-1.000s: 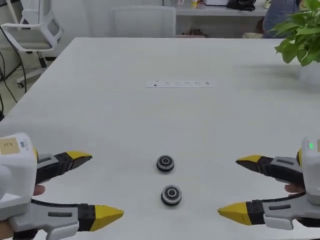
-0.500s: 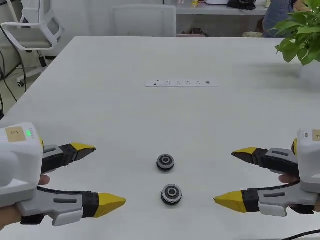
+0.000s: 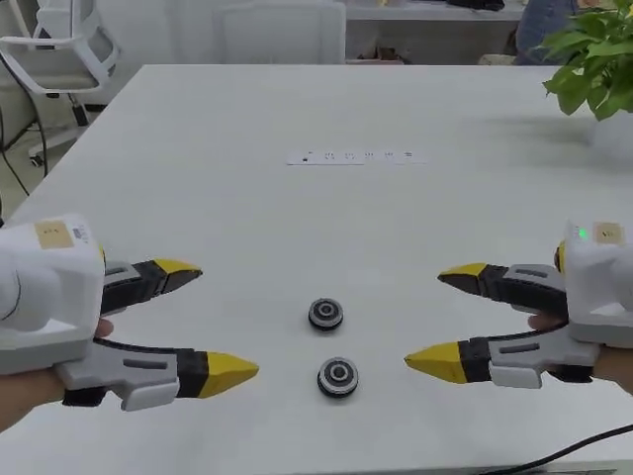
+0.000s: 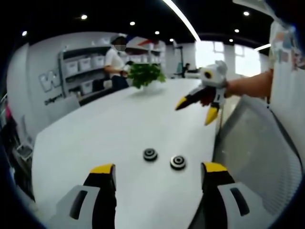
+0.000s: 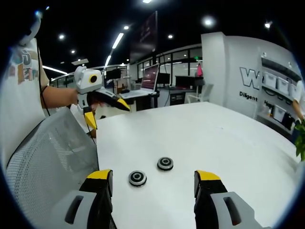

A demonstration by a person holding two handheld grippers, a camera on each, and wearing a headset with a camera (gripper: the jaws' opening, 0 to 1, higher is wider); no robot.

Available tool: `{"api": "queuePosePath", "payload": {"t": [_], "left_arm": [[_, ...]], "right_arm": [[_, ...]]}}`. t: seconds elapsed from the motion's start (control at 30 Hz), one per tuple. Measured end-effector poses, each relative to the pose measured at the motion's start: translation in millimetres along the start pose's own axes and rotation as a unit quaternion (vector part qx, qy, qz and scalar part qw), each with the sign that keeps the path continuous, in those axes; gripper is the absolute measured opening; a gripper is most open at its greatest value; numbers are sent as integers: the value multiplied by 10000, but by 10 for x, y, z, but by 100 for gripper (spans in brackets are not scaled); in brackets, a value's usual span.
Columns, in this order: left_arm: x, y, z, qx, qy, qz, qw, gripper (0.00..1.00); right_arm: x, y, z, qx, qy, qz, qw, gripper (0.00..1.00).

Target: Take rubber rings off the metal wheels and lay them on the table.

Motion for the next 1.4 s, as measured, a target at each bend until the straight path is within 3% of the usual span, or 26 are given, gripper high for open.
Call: {"api": "queuePosePath", "payload": {"t": [0.37,0.77,1.4], "left_arm": [[156,31,4,108,98,-172,9997,73],[339,-6,17,278,170,-453,9984,66],[609,-156,-145,396,499,-924,9937,58]], "right_arm": [[191,5,13,-148,37,256,9996,66],[335,28,-103,-153,102,540,9984,56],[570,218,-375,-337,542,1149,9913,43]]}}
Point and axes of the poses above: the centre of the closed fingertips' face, and the gripper's own axes: x roughly forward along the fingers, y roughly to its left, z roughly out of its top, the point moved 1 cm from there along -x, roughly backward along the fingers, and after that the axes turned 3 degrees about -x, right-handed, at the moved point
